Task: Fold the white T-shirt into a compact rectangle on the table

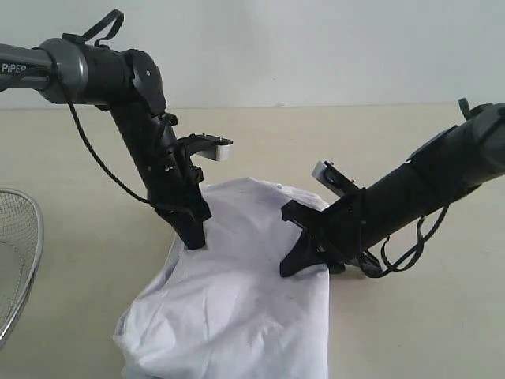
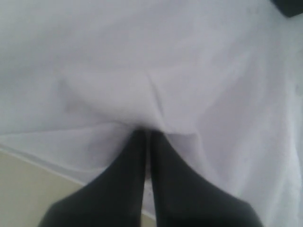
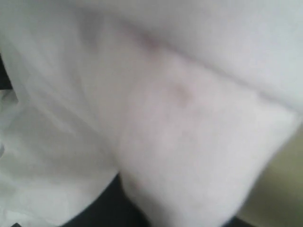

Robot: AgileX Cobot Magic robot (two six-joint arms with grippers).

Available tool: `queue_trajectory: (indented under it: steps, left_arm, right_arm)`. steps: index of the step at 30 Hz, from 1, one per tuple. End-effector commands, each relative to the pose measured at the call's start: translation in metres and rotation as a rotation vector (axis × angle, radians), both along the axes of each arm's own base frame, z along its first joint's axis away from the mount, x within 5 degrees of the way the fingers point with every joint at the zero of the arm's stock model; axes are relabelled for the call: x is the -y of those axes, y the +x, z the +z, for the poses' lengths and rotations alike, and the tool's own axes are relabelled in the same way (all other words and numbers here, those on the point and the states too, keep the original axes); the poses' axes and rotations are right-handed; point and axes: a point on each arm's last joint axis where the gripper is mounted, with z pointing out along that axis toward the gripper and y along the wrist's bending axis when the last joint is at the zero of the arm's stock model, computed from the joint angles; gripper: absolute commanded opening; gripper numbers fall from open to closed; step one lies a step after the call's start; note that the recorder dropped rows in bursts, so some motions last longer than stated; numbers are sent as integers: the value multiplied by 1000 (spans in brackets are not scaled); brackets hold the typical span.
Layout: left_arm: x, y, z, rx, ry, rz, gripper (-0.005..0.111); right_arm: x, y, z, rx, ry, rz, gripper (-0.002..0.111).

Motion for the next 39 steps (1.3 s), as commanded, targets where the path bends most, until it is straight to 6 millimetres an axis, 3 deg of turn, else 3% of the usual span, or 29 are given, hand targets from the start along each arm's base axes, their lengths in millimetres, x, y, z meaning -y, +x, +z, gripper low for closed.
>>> queue_trajectory:
  steps: [1,7,17,23,27,33,39]
  left_arm:
    - [2,-2,1,-5,-2,4,4]
    - [1,-2,19,37,-15,3,4]
    - [-6,-9,84,181,-71,14,4]
    - [-9,-17,119,252,-99,36,4]
    - [-12,-24,140,293,-120,54,4]
    - [-16,-34,167,355,-144,55,4]
    - [-20,-47,193,419,-171,56,4]
  right_arm:
    - [1,0,-6,37,-37,29,0]
    - [15,21,17,50,30,53,0]
    - [66,64,64,135,38,17,0]
    - [102,81,83,157,-125,27,0]
    - [125,94,84,118,-190,67,0]
    - [163,128,66,131,-255,3,0]
    - [191,144,51,137,-298,-48,0]
